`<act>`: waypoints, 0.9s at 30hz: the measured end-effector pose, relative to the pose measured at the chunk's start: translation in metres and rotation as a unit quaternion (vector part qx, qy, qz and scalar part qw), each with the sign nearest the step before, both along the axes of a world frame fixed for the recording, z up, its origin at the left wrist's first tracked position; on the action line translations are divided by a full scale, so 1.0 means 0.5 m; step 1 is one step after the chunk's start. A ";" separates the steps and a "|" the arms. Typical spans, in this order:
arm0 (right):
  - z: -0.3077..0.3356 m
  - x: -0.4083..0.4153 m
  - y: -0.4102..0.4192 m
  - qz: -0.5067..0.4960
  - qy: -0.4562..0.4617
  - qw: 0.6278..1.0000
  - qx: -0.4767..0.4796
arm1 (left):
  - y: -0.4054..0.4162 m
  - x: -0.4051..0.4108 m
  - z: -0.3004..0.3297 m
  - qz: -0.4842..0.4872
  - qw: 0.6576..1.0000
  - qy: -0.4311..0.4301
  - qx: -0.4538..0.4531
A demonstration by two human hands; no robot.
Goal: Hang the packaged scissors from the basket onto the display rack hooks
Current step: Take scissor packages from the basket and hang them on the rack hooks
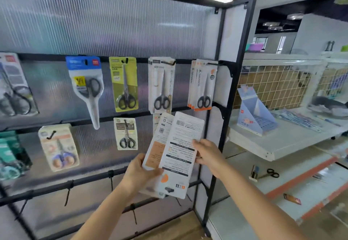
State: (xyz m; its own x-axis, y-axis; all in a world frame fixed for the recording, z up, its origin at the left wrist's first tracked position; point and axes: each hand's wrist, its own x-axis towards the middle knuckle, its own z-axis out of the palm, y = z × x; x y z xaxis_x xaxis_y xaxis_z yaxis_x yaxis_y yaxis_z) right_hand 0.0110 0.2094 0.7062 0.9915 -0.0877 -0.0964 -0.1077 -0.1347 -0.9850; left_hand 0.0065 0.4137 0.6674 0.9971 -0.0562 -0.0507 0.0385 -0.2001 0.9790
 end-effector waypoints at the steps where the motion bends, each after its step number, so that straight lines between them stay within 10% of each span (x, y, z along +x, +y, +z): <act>1: 0.009 0.006 -0.001 0.015 0.005 1.000 0.026 | 0.006 0.001 0.009 0.008 0.999 -0.028 0.018; 7: 0.026 0.048 -0.043 0.101 0.178 0.931 0.301 | 0.053 0.002 0.028 0.053 0.943 -0.244 0.218; 13: 0.023 0.056 -0.069 0.183 0.160 0.925 0.293 | 0.127 0.035 0.049 -0.090 0.617 -0.644 0.443; 17: 0.018 0.059 -0.066 0.314 0.157 0.914 0.204 | 0.141 0.041 0.087 -0.089 0.488 -0.724 0.479; 23: -0.012 0.063 -0.037 0.390 0.106 0.903 0.144 | 0.130 0.074 0.117 -0.075 0.417 -0.738 0.524; 27: -0.033 0.051 -0.013 0.313 0.043 0.943 0.104 | 0.133 0.090 0.106 -0.002 0.454 -0.669 0.588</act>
